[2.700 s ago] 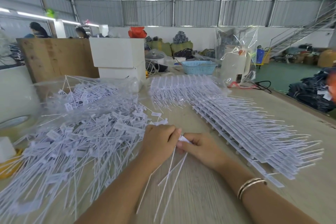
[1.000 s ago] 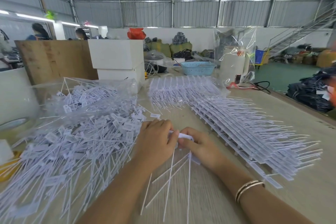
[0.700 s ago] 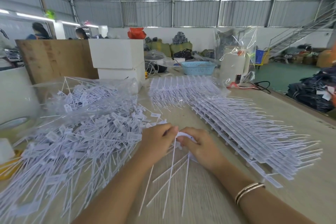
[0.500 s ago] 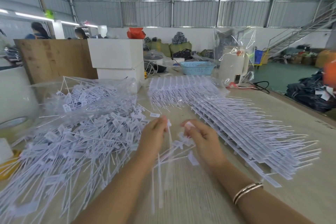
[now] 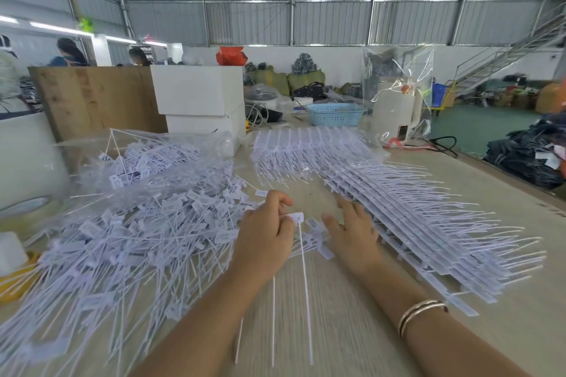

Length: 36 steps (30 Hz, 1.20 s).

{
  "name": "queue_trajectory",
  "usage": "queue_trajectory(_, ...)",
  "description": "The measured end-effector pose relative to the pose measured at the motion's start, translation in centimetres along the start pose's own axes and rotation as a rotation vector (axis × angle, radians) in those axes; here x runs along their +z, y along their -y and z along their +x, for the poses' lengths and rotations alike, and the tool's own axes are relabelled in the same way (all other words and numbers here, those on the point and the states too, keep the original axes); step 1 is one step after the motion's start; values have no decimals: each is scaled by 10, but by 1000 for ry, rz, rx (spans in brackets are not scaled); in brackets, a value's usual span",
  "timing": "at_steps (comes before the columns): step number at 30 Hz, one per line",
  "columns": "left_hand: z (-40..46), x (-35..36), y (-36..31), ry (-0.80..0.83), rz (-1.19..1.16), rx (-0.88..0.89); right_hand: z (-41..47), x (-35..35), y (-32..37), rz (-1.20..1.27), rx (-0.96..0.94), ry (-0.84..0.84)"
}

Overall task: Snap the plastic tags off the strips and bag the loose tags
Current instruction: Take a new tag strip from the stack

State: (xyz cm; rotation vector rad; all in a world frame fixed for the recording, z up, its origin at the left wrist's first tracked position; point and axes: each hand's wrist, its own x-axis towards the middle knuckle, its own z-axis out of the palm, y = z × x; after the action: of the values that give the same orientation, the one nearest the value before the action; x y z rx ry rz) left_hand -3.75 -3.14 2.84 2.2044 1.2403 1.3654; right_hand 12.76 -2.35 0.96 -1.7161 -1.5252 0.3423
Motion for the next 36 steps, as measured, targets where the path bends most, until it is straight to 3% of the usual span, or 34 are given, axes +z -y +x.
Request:
queue_trajectory(4,1,1,-2,67,-7,0,-18,-4,14,139,-254,10)
queue_trajectory(8,-1,3,-5,96,-9,31,-23,0,20,127,-336,127)
queue_trajectory(13,1,-1,2,39,210,70,-23,-10,20,532,-287,122)
queue_trajectory(20,3,-3,-1,26,269,144,-25,-8,18,478,-285,300)
queue_trajectory(24,2,-1,3,134,49,28,-22,-8,18,524,-274,324)
queue_trajectory(29,6,2,7,155,-221,-190,-22,-6,19,407,-432,149)
queue_trajectory(36,8,3,2,95,-383,-246,-25,-2,22,199,-522,-86)
